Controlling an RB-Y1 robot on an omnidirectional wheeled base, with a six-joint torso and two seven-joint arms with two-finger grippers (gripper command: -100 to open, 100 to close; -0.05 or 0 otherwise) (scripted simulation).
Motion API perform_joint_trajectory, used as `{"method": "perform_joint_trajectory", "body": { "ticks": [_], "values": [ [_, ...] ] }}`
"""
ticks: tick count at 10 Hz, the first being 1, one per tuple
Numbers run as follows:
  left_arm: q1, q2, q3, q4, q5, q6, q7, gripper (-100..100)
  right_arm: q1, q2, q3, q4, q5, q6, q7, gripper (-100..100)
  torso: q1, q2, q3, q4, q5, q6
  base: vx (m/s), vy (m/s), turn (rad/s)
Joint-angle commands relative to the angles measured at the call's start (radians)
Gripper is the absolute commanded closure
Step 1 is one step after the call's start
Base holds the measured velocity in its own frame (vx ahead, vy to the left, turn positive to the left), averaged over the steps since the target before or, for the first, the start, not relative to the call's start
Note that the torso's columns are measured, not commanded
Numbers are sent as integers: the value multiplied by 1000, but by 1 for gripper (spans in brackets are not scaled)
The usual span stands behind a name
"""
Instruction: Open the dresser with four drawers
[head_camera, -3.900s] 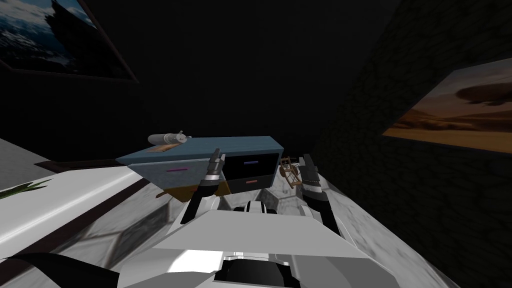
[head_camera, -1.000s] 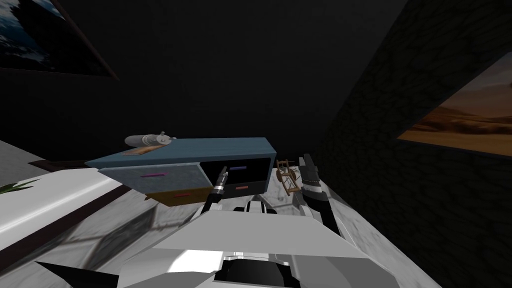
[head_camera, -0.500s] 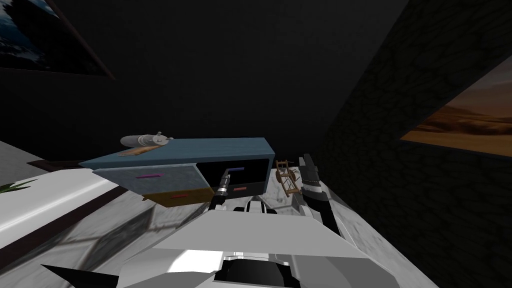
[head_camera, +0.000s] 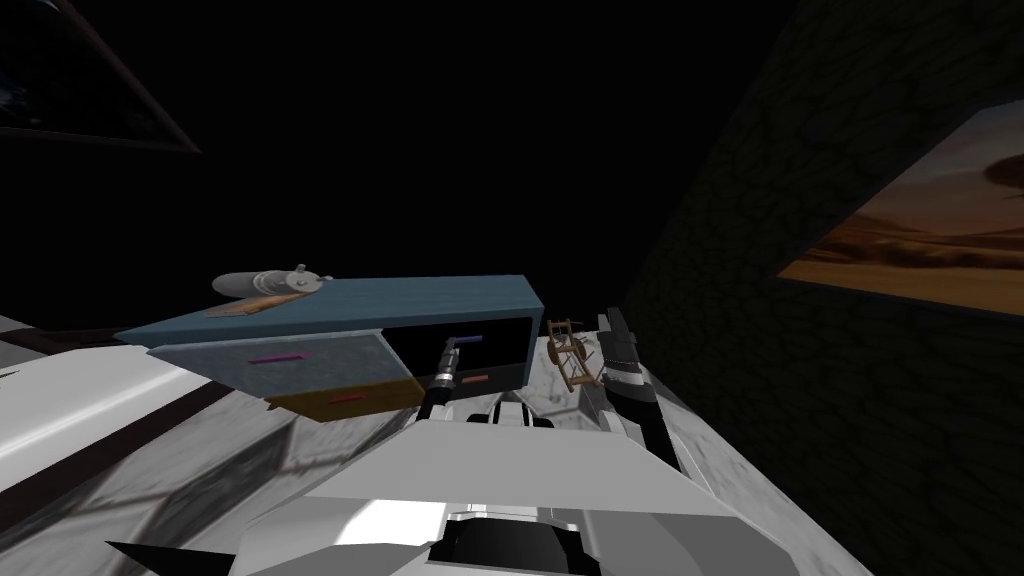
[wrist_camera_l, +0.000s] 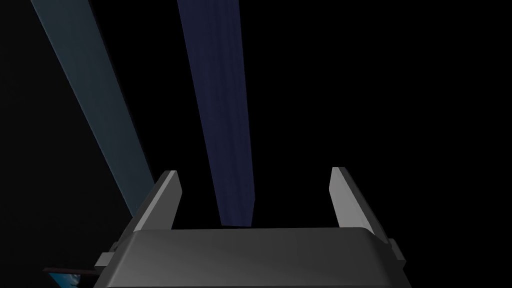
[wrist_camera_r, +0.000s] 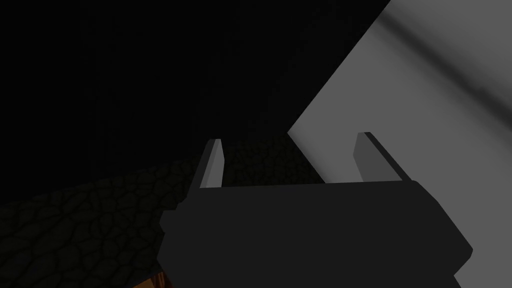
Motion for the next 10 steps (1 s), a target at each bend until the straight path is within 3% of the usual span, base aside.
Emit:
{"method": "perform_joint_trajectory", "body": {
  "ticks": [1, 2, 3, 4, 5, 8, 10],
  "values": [
    [-19, 23, 21, 3, 11, 16, 13, -100, 0, 0, 0, 0, 0, 0, 0, 0, 0, -1, 0, 0, 0, 0, -5, -38, -20],
    [9, -6, -5, -10, -3, 1, -2, 100, 0, 0, 0, 0, 0, 0, 0, 0, 4, -1, -1, 0, 1, 0, 5, 41, 185],
    [24, -21, -21, -17, -11, -7, -11, 100, 0, 0, 0, 0, 0, 0, 0, 0, 8, -2, -1, -1, 2, -1, 4, 78, 153],
    [16, -11, -11, -16, -5, 2, -3, 100, 0, 0, 0, 0, 0, 0, 0, 0, 8, -2, -1, -1, 3, 0, -1, 35, 16],
    [19, 24, -13, -20, -6, 0, -6, -100, 0, 0, 0, 0, 0, 0, 0, 0, 3, -2, -1, -1, 1, 0, 0, 0, 0],
    [18, 76, -13, -27, -5, 7, -6, -100, 0, 0, 0, 0, 0, 0, 0, 0, 1, -1, 0, 0, 0, 0, -1, -11, 1],
    [12, 78, -14, -60, 1, 50, -5, -100, 0, 0, 0, 0, 0, 0, 0, 0, 0, 0, 0, 0, 0, 0, -18, -73, 7]
  ]
}}
